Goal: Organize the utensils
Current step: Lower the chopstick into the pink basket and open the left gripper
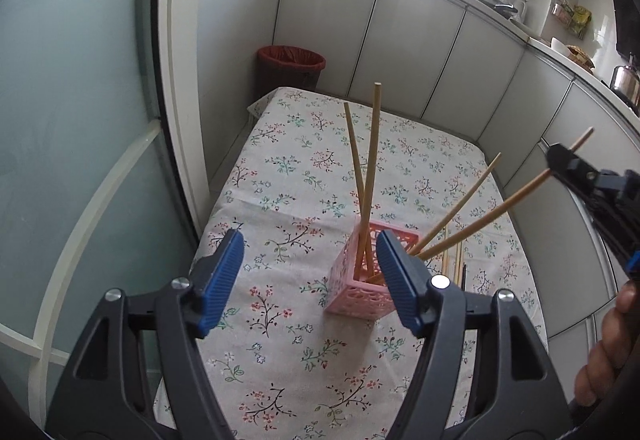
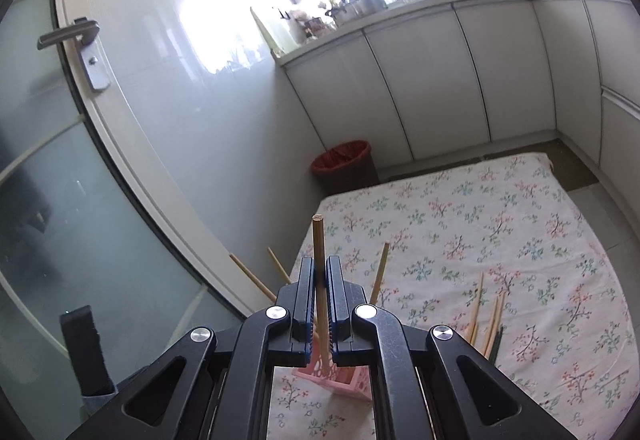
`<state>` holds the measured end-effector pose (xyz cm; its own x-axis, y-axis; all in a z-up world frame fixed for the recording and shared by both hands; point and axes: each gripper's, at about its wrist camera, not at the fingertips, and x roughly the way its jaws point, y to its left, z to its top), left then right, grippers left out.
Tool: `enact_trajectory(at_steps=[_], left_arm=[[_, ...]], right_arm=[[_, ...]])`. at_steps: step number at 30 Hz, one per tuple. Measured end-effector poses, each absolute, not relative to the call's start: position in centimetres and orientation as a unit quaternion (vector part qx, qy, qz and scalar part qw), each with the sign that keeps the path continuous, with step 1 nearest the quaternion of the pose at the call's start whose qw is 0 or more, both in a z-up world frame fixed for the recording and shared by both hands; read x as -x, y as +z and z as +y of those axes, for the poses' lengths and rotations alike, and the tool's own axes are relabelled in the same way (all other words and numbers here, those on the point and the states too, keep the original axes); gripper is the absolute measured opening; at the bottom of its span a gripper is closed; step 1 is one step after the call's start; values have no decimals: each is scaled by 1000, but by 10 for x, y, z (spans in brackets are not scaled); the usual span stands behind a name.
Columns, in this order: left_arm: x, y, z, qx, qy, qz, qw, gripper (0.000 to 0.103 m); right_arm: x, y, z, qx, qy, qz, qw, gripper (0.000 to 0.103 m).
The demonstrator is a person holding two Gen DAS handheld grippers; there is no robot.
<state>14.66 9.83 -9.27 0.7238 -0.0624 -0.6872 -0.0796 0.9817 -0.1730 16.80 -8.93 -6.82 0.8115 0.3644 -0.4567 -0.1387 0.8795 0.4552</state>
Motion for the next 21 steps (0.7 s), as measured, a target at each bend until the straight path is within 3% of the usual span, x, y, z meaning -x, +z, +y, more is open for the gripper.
enact_trajectory(at_steps=[10, 15, 21], left_arm=[[-146, -96, 93, 84, -2, 379, 921, 69], [-146, -98, 87, 80, -11, 386, 919, 74], [-143, -101, 71, 79, -33, 399, 913, 77]], right_arm=[[-185, -99, -74, -184, 127, 322, 920, 10], [-177, -92, -90, -189, 119, 310, 924, 35], [-158, -78, -123, -188, 102, 299, 930, 49]])
